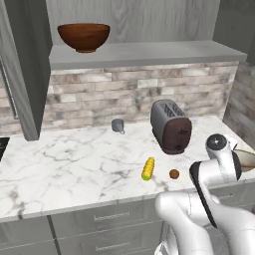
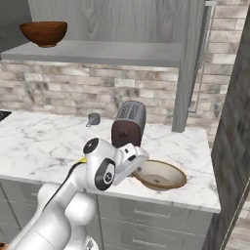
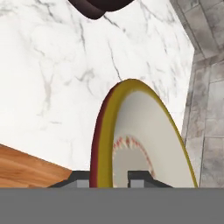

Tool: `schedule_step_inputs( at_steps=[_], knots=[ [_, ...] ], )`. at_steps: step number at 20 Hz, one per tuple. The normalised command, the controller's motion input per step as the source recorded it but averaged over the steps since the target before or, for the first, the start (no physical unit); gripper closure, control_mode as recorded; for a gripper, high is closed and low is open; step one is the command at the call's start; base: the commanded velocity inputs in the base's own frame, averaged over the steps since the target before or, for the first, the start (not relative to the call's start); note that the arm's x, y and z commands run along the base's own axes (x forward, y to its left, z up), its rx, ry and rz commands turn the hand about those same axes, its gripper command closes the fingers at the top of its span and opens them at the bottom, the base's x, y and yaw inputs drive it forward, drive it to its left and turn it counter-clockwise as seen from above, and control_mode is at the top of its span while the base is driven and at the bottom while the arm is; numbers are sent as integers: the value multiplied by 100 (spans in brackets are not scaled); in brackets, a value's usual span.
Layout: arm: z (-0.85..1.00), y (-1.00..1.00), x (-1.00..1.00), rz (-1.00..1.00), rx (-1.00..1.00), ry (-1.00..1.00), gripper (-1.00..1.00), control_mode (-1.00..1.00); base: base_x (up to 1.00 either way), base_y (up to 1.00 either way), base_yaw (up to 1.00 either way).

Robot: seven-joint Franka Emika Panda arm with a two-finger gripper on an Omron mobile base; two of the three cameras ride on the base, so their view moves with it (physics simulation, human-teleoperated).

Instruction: Pick both bowls and place them on the counter. Then place the cookie dough ball in one bowl and place the corn in the other bowl.

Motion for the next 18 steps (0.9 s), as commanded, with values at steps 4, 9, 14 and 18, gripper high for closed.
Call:
schedule_step_inputs(
  at_steps=[4,9,14,18],
  knots=[
    [-50,-8,18,16,7,0,100,-100,0,0,0],
    [-57,-8,20,17,6,0,100,-100,0,0,0],
    [-57,-2,18,17,3,0,100,-100,0,0,0],
    [-56,0,20,15,1,0,100,-100,0,0,0]
  ],
)
